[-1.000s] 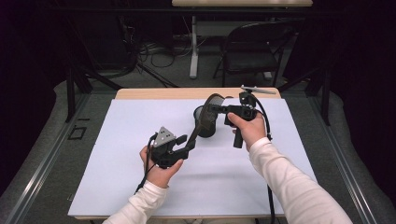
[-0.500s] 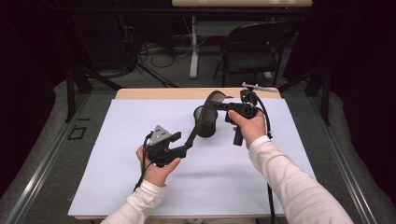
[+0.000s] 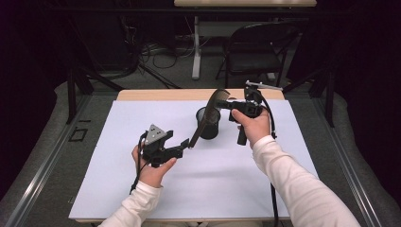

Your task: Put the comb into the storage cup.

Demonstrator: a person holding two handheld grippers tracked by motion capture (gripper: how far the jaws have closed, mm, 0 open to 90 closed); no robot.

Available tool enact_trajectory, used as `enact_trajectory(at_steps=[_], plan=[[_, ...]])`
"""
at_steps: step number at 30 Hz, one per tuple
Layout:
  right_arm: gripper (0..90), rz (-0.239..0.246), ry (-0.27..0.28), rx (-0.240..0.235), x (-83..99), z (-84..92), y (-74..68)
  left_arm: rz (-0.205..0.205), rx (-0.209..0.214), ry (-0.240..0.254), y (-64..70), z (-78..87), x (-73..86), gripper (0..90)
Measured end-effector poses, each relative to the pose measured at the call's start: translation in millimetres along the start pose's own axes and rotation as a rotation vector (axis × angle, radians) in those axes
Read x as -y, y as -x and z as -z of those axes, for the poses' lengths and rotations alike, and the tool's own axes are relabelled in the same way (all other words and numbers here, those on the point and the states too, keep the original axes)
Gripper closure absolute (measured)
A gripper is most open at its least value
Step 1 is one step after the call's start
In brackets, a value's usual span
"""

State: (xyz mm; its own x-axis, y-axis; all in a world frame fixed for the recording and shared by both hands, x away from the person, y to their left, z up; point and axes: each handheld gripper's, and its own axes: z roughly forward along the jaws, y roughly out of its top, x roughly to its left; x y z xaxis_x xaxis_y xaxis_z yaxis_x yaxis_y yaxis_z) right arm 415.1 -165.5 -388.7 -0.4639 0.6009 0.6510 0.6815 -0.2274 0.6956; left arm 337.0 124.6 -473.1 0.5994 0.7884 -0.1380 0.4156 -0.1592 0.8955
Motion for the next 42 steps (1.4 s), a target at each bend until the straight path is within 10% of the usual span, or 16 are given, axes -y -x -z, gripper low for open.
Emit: enact_trajectory(at_steps=[16,42], plan=[[87.1,0.040,0.027,0.032,-13.0,6.6,-3.0,-0.042,-0.080,-0.035,-15.3,9.3,2.7,32.8],[87.0,0.126,0.079,0.104,-37.7,11.4,-15.0,0.002,-0.058,0.006,-36.2,17.4,9.9,19.9]])
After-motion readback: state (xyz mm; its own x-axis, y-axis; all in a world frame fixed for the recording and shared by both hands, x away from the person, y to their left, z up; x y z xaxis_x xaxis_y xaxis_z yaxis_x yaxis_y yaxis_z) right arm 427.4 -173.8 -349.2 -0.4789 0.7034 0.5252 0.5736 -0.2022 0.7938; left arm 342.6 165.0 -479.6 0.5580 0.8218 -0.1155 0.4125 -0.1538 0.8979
